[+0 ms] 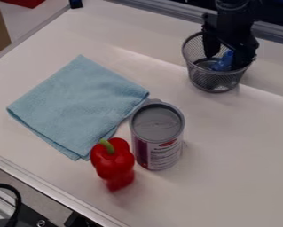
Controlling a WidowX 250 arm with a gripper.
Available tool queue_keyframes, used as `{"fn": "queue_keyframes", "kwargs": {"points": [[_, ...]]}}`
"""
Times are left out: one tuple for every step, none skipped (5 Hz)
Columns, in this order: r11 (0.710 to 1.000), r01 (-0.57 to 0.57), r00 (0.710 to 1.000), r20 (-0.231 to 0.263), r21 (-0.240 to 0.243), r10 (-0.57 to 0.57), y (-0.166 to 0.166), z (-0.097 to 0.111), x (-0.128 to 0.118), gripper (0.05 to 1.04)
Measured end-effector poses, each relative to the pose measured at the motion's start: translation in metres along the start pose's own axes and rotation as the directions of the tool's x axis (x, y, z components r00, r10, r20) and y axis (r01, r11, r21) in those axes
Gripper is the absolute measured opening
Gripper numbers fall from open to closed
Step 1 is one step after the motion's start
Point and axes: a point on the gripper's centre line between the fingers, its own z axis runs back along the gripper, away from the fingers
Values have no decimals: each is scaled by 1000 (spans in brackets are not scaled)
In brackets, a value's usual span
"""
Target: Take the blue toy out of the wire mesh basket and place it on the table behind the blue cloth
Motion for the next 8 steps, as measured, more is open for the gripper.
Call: {"fn": "queue_keyframes", "kwargs": {"points": [[1000, -6, 1000, -8, 27, 6, 4, -7, -5, 999], [999, -9, 1000, -28, 35, 10, 8, -14, -9, 999], [999, -25, 999, -42, 38, 27, 11, -20, -12, 953], [1000, -19, 997, -70, 21, 21, 11, -20, -14, 679], [999, -31, 997, -71, 27, 33, 13, -20, -14, 396], [998, -57, 995, -76, 27, 59, 15, -18, -14, 314], [995, -104, 991, -83, 8, 104, 16, -7, -14, 313], [990, -141, 990, -29, 8, 141, 24, 17, -5, 313]]}}
